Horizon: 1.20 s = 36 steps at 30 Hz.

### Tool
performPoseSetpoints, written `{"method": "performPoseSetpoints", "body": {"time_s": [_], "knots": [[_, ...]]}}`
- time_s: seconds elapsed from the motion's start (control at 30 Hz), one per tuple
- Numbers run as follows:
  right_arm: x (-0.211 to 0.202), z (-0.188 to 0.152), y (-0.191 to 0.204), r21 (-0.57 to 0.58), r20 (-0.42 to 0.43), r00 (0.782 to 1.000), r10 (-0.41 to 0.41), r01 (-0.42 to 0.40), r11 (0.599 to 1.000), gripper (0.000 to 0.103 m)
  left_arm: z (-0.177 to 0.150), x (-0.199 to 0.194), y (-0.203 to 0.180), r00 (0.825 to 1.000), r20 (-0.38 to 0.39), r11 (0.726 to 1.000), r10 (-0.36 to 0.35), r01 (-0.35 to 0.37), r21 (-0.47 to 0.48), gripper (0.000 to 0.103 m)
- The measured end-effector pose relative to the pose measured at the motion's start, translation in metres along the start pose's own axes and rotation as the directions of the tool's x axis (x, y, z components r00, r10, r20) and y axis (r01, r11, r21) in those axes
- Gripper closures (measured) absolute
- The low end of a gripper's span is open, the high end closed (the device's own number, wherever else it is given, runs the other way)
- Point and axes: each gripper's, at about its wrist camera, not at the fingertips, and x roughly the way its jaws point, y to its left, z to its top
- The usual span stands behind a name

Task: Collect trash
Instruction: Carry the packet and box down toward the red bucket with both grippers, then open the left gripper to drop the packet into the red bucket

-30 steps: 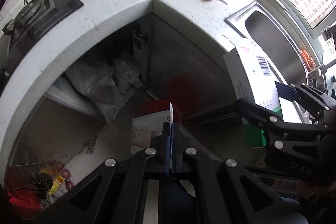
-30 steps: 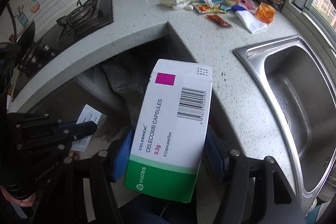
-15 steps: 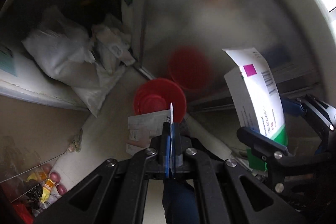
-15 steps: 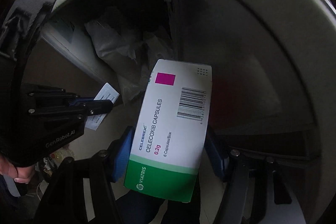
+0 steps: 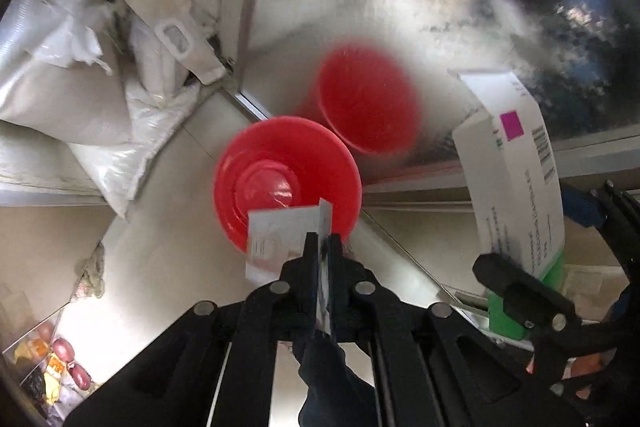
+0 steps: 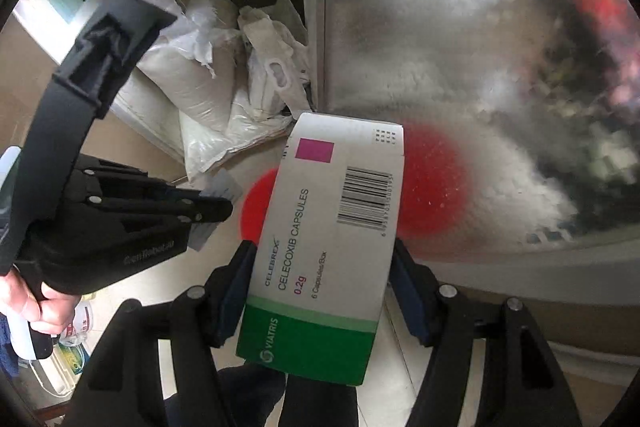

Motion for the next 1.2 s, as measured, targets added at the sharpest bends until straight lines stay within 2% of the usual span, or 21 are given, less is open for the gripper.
{"method": "performPoseSetpoints", "body": {"time_s": [0.03, 0.1, 0.23, 0.47, 0.6, 0.73, 0.8, 0.87, 0.93, 1.07, 1.2], "knots": [[0.002, -0.002, -0.003, 0.004, -0.002, 1.000, 0.002, -0.002, 1.000, 0.040, 0.001, 0.004, 0.002, 1.000, -0.005, 1.000, 0.008, -0.008, -0.001, 0.079], [0.004, -0.002, -0.004, 0.009, -0.011, 1.000, 0.004, -0.003, 1.000, 0.040, 0.002, 0.006, 0.003, 0.999, 0.009, 0.999, 0.041, -0.040, -0.008, 0.060], [-0.001, -0.003, -0.001, 0.009, -0.021, 1.000, 0.007, -0.007, 1.000, 0.040, -0.003, -0.008, 0.005, 0.999, 0.041, 0.999, 0.036, -0.035, -0.020, 0.043], [0.002, 0.003, 0.001, 0.011, -0.054, 0.998, 0.037, -0.037, 0.999, 0.040, -0.014, -0.035, 0.005, 0.994, 0.049, 0.995, 0.096, -0.094, -0.036, 0.043], [0.011, 0.007, 0.006, 0.006, -0.069, 0.996, 0.049, -0.048, 0.999, 0.040, -0.023, -0.041, 0.017, 0.983, 0.097, 0.987, 0.154, -0.148, -0.065, 0.043], [0.029, 0.008, 0.012, -0.011, -0.081, 0.996, 0.046, -0.047, 0.999, 0.040, -0.026, -0.031, 0.040, 0.982, 0.109, 0.981, 0.152, -0.136, -0.140, 0.028], [0.039, 0.007, 0.014, -0.021, -0.088, 0.995, 0.045, -0.047, 0.999, 0.040, -0.028, -0.024, 0.047, 0.978, 0.120, 0.977, 0.173, -0.154, -0.150, 0.020], [0.049, 0.006, 0.015, -0.040, -0.094, 0.995, 0.042, -0.046, 0.998, 0.040, -0.030, -0.019, 0.050, 0.968, 0.142, 0.972, 0.206, -0.186, -0.142, 0.019], [0.057, 0.006, 0.017, -0.054, -0.096, 0.995, 0.038, -0.043, 0.998, 0.040, -0.031, -0.014, 0.054, 0.964, 0.153, 0.970, 0.218, -0.196, -0.146, 0.012], [0.070, 0.008, 0.016, -0.068, -0.107, 0.994, 0.038, -0.046, 0.997, 0.040, -0.030, -0.006, 0.063, 0.969, 0.144, 0.970, 0.203, -0.179, -0.163, 0.012], [0.076, 0.009, 0.015, -0.086, -0.106, 0.994, 0.036, -0.046, 0.995, 0.040, -0.030, 0.003, 0.066, 0.976, 0.125, 0.974, 0.181, -0.160, -0.159, 0.004]]}}
